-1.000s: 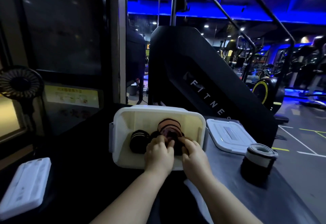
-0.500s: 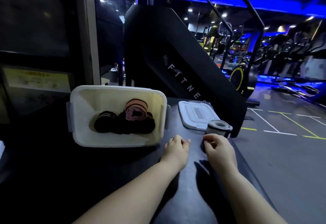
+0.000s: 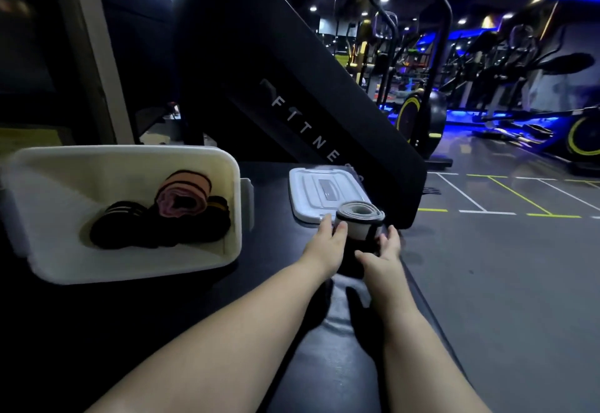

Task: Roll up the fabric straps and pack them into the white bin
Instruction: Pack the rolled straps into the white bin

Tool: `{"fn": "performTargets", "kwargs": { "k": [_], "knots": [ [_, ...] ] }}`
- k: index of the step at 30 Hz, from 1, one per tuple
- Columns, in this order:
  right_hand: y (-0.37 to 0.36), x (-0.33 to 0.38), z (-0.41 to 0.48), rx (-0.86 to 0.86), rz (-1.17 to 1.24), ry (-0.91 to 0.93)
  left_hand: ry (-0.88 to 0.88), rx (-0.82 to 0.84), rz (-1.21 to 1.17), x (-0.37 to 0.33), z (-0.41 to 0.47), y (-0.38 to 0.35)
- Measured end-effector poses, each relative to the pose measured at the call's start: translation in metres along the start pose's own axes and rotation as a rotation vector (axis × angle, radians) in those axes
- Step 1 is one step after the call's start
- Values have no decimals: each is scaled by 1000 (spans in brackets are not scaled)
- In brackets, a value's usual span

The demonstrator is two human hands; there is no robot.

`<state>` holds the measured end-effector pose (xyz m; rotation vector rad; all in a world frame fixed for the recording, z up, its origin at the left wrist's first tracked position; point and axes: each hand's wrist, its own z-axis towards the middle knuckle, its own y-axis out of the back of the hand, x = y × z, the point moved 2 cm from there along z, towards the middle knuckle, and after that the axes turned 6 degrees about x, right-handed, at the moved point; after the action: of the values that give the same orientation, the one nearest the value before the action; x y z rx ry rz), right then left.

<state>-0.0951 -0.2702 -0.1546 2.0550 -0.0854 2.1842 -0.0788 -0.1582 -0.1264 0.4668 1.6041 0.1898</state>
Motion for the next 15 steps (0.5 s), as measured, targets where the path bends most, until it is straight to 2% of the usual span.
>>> {"fn": "performTargets", "kwargs": {
  "k": [5, 11, 15],
  "knots": [
    [10, 2, 3, -85, -56, -6, 73, -42, 128, 2, 11, -5],
    [6, 0, 2, -27, -87, 97, 68, -78, 130, 4, -10, 10],
    [-1, 13, -11, 16, -218, 153, 83, -63, 151, 13, -30, 28]
  ]
}}
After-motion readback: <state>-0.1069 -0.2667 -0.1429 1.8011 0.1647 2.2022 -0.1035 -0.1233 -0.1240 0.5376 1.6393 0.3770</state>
